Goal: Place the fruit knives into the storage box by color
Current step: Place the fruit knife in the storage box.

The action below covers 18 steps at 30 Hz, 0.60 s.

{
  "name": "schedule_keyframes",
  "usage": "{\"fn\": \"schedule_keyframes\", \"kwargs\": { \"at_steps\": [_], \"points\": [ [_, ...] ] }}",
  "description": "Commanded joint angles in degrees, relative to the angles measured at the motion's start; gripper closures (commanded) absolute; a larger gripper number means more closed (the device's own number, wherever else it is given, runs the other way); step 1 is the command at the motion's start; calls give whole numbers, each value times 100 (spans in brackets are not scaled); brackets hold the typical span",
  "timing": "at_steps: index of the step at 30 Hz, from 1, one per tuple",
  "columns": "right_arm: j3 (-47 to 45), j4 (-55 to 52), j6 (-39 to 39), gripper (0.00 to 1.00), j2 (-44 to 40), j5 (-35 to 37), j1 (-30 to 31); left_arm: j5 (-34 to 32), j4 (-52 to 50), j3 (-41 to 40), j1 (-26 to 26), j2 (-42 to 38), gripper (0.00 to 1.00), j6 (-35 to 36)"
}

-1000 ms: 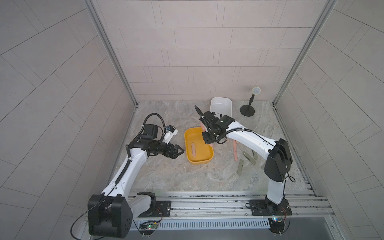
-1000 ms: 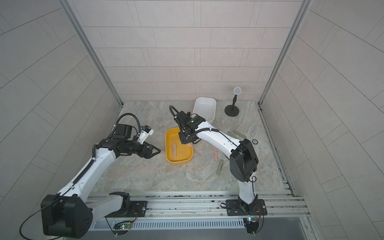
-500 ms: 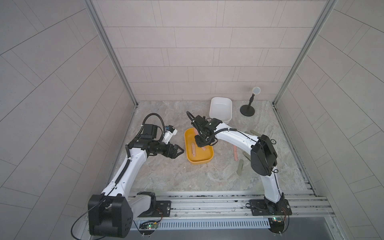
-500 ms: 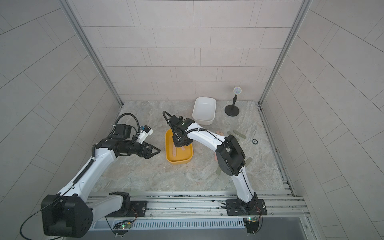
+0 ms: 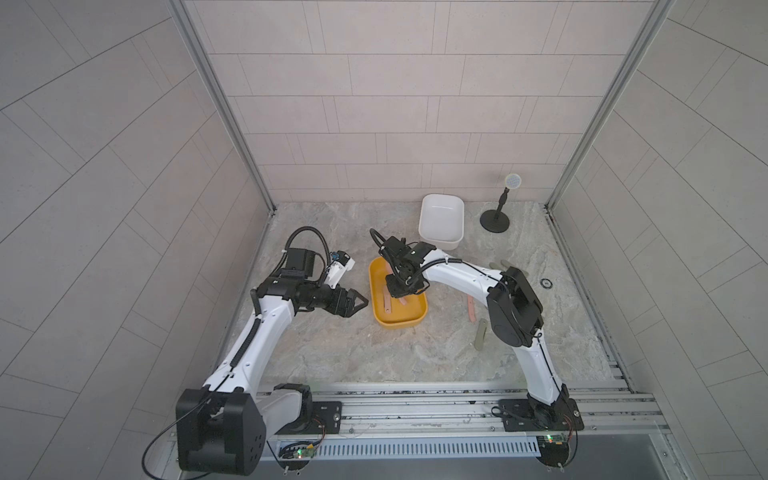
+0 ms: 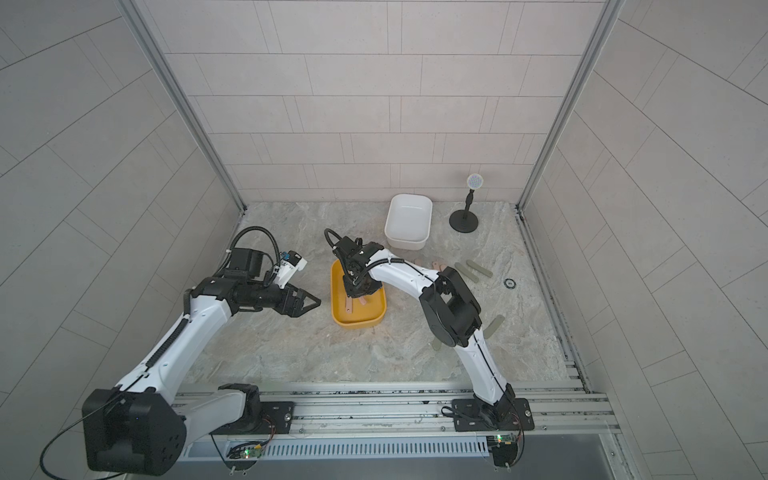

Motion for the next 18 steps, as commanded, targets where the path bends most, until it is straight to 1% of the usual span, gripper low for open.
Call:
{"fn": "schedule_keyframes", "kwargs": {
  "at_steps": [1, 2, 3, 7, 9, 14, 18],
  "points": [
    [-36, 52, 121, 76, 56, -43, 11, 89, -87, 116, 23, 31, 12, 167],
    [-34, 67, 122, 75, 61, -53, 12, 89, -83, 116, 26, 31, 12, 170],
    [-31, 67, 128, 72, 56, -62, 12, 81, -89, 117, 28, 28, 12, 168],
    [-62, 70, 106, 49, -86, -20, 11, 77, -81, 121, 24, 34, 12, 155],
    [-79, 61, 86, 42, -199, 41, 11, 62, -80, 147, 26, 32, 12, 133],
    [-144, 59, -36, 37, -541, 189, 8, -101, -34, 285, 24, 21, 12, 91],
    [-297, 128, -199, 34, -916, 507, 2, -148, 55, 528, 26, 71, 12, 36]
  ]
}}
